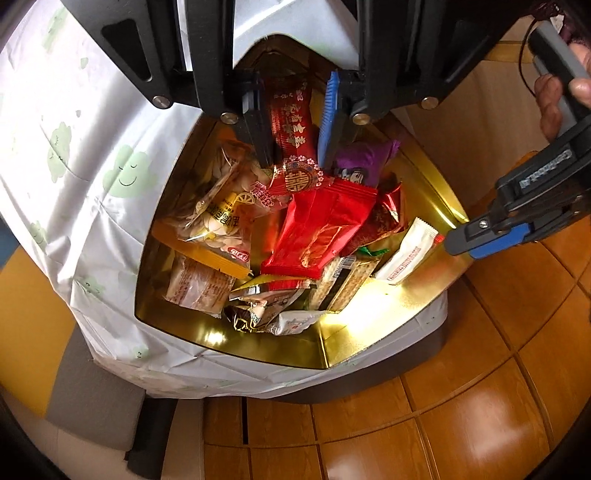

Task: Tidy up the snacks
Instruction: 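Carry the small red candy into the tin and open the right gripper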

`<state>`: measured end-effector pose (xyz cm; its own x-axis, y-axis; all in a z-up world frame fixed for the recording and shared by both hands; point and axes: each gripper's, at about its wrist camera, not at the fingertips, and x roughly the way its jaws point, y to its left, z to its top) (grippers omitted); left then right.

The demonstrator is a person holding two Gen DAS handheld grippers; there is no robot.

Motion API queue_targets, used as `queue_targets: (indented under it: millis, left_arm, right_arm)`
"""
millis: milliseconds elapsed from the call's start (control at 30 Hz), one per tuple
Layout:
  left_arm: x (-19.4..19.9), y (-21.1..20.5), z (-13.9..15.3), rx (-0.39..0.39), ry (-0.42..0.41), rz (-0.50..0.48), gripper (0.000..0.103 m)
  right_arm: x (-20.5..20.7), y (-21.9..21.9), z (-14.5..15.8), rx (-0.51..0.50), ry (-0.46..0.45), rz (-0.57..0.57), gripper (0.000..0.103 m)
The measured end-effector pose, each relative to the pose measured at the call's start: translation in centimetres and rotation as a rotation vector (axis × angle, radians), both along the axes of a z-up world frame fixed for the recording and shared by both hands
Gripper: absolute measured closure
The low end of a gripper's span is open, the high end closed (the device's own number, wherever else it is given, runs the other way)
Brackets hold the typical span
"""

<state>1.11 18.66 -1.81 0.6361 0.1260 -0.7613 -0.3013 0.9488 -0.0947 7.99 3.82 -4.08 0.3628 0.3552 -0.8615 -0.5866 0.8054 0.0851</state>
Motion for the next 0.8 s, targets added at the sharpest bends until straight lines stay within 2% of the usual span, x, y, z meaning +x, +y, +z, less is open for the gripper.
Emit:
queue_targets:
  millis: [100,267,800]
  left_arm:
    - [-0.1,-0.3,0.2,0.003,-0.003,-0.007,0.062]
    - [-0.1,-0.6,0.3,0.009,-0.005,-0.013,0.062]
    - [-0.4,-1.8,1.0,0.032,-0.017,-0.043,0.061]
  right_arm:
    - [0.1,0.4,-0.5,-0.037,-0.015,-0.004,0.080]
    - [-0.2,0.2,-0.5,-0.038,-0.019,-0.002,0.080]
    - [-0.9,-1.0,0.3,0.010,-0.034,-0.052,0.078]
